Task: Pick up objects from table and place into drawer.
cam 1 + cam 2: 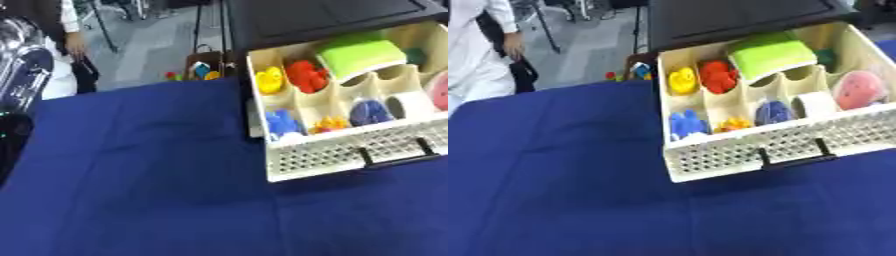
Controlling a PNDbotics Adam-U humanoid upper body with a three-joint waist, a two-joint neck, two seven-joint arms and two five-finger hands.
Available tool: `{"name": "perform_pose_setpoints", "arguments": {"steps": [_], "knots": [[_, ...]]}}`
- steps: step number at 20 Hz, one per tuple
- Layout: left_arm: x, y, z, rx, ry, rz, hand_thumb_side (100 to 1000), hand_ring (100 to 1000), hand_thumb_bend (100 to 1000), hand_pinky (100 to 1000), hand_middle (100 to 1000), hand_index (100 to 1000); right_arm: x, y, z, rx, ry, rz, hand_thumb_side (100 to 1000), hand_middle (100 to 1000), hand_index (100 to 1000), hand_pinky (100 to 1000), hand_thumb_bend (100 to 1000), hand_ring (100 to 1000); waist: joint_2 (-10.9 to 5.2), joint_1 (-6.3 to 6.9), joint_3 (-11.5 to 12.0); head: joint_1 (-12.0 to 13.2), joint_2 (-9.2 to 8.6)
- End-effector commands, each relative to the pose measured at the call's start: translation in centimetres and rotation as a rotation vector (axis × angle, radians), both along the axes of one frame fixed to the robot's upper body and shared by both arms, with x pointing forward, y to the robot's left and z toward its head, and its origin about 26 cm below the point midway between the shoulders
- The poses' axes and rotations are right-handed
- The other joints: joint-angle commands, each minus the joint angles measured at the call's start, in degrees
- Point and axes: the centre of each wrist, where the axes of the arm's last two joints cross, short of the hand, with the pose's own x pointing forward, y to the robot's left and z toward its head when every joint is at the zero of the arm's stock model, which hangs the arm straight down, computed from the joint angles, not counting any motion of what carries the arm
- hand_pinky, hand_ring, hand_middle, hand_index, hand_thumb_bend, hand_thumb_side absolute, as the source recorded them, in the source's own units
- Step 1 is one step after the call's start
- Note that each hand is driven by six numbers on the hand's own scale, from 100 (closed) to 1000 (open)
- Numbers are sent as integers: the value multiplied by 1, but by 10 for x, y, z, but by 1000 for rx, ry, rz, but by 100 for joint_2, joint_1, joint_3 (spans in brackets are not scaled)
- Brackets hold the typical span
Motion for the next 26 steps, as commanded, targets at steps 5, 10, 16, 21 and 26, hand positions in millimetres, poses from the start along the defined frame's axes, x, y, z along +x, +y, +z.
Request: {"name": "perform_pose_setpoints", "arguments": {"steps": [5,10,16,21,26], "knots": [[-6,20,-28,-112,-103,105,987,735,712,582,756,905,-10,-5,35,-321,172,-219,1000,621,744,629,219,699,-260,-271,238,-145,144],[-4,21,-60,-141,-118,217,992,736,699,587,756,902,-17,-1,59,-637,371,-451,1000,667,742,622,323,687,-393,-442,413,-224,175],[-5,15,-93,-194,-31,280,1000,731,687,583,753,895,-22,10,74,-978,489,-560,1000,729,740,618,332,677,-498,-593,499,-317,213],[-6,9,-112,-202,55,290,1000,727,682,579,751,894,-24,19,78,-1251,560,-606,1000,791,751,618,336,680,-594,-723,547,-583,285],[-8,5,-123,-209,113,290,1000,725,677,577,750,891,-20,29,77,-1482,626,-595,1000,822,778,619,348,693,-661,-809,555,-736,328]]}}
